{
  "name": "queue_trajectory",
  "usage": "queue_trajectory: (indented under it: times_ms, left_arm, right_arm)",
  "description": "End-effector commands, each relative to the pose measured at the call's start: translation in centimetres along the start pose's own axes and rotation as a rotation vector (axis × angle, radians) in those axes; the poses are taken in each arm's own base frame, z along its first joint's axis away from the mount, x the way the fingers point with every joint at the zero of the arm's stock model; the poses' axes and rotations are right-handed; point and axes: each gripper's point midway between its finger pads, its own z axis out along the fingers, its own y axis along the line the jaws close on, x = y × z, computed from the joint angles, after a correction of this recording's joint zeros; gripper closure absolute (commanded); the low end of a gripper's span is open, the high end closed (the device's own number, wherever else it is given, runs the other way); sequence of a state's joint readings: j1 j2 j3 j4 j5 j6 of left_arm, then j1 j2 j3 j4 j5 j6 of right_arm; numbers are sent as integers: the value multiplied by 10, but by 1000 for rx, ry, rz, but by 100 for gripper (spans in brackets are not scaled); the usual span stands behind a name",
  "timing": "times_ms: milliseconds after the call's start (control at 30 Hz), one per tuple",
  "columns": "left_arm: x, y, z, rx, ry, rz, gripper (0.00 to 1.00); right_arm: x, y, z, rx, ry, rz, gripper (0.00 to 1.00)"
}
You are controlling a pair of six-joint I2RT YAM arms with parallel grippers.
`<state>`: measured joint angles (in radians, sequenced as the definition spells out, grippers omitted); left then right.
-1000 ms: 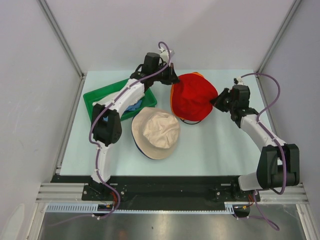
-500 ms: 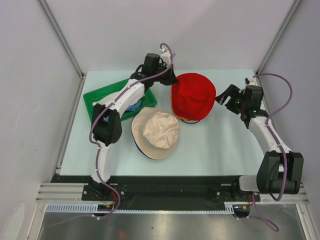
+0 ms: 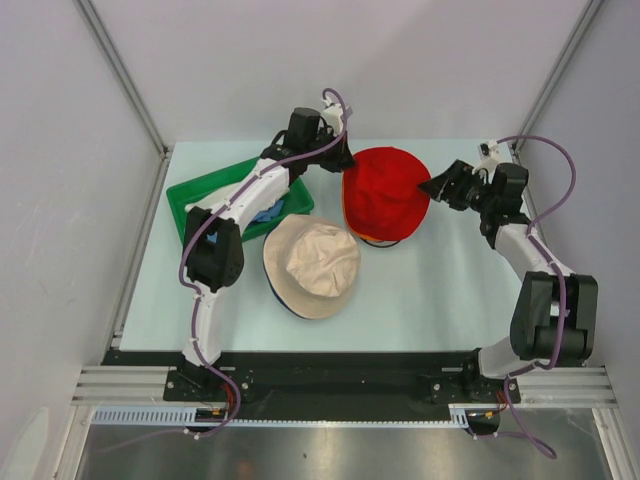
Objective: Stack the hats
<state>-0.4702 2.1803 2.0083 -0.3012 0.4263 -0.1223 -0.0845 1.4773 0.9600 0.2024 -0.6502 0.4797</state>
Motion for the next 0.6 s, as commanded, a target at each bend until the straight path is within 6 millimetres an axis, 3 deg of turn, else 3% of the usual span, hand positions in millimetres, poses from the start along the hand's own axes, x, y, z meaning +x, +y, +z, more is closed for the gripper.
queue_trajectory:
  times_ms: [0,133,233,300,400,433,467,567]
  left_arm:
    - [-4,2,-4,-10,-13,47,100]
    - [-6,-1,-3,0,-24,48,100]
    - [-8,-3,-2,6,-33,49,100]
    - [-8,-2,-1,1,-34,49,100]
    - [-6,1,1,-15,-30,45,100]
    - [-4,6,2,-35,-27,39,100]
    - [-2,7,3,-43,-22,35,100]
    - [3,21,6,-108,-5,22,100]
  right_arm:
    - [-28,31,7,-163,-52,-85,30]
    - [-22,26,12,-173,-31,-64,44]
    - [-20,15,18,-139,-30,-37,70]
    - [-17,1,24,-90,-22,-10,79]
    - [-12,-20,33,-7,5,23,100]
    - [-14,-25,36,17,2,27,100]
    - [-4,-42,40,86,33,49,100]
    - [11,-63,48,203,95,65,100]
